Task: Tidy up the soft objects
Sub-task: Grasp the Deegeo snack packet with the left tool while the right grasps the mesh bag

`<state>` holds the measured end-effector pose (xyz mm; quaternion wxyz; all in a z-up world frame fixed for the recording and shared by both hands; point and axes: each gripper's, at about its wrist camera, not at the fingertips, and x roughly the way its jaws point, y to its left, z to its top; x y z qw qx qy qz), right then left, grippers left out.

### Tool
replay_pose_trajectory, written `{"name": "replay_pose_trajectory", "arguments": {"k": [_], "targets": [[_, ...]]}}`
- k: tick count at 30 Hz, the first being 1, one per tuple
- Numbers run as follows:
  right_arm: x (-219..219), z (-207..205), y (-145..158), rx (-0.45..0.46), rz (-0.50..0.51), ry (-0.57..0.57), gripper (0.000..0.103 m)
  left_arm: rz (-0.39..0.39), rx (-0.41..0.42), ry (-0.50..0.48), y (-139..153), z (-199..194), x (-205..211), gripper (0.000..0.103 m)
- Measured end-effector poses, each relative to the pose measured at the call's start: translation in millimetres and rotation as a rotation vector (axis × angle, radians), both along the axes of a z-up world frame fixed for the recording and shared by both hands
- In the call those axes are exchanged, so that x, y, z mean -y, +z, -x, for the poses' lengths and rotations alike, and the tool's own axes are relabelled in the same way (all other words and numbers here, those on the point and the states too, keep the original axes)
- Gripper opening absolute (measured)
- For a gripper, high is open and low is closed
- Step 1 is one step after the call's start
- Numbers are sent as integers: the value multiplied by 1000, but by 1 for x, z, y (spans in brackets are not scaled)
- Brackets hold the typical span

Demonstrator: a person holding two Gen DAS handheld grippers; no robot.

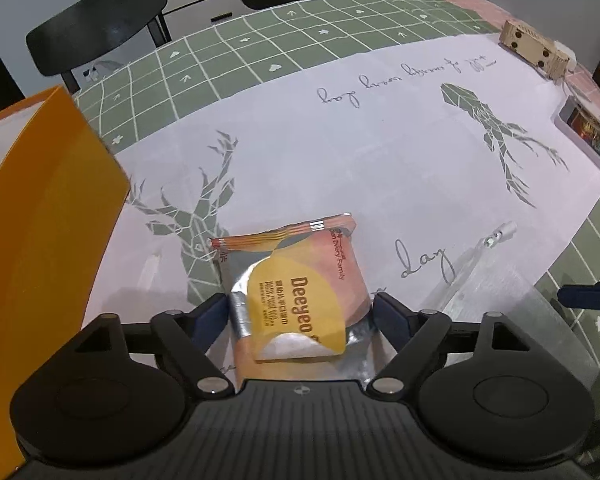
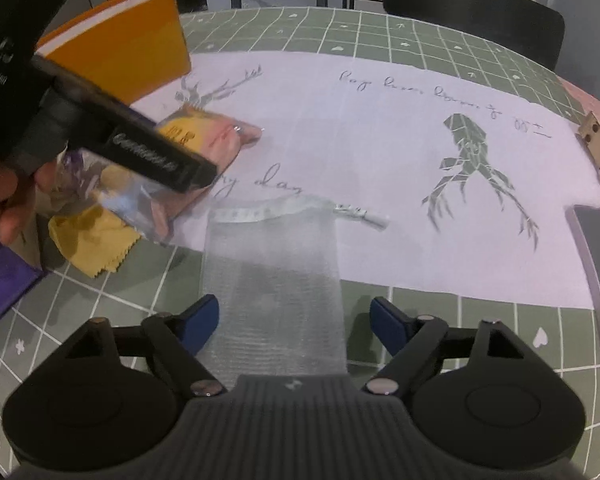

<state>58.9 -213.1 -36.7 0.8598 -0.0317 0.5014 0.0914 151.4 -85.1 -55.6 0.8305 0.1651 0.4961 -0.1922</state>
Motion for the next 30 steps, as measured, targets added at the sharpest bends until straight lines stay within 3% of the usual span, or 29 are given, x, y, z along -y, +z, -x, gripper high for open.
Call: {"name": "replay_pose_trajectory", "arguments": {"k": [3, 7, 9, 13, 15, 16, 18, 19, 20, 25, 30], "targets": [[-7, 0, -7, -12, 9, 17, 87, -51, 17, -25, -6, 4, 8, 97], [-12, 1, -10, 2, 53, 40, 91, -43, 26, -32, -7, 4, 8, 97], [-9, 0, -11, -5, 41, 37, 92, -26, 14, -35, -6, 3, 5, 93], [-6, -3, -13, 12, 31, 33, 91, -10, 30, -38, -4, 4, 2, 75], [-8, -3, -14, 36, 27, 34, 90, -7, 29, -47, -3, 5, 1, 75], [-9, -3, -14, 42, 25, 32, 84, -3, 27, -49, -2, 6, 1, 74], [-11, -4, -10, 55, 22, 47, 58, 8, 22, -56, -1, 9, -1, 71], [-12, -3, -7, 62, 21, 54, 25, 15, 21, -59, 0, 10, -2, 69], [-12, -4, -4, 60, 20, 54, 0, 23, 16, -63, 1, 12, -2, 68], [-7, -4, -2, 38, -15, 65, 0, 56, 2, -72, 7, 18, -6, 64], [1, -1, 12, 72, -69, 43, 0, 87, 17, -85, 19, 24, -10, 64]]}}
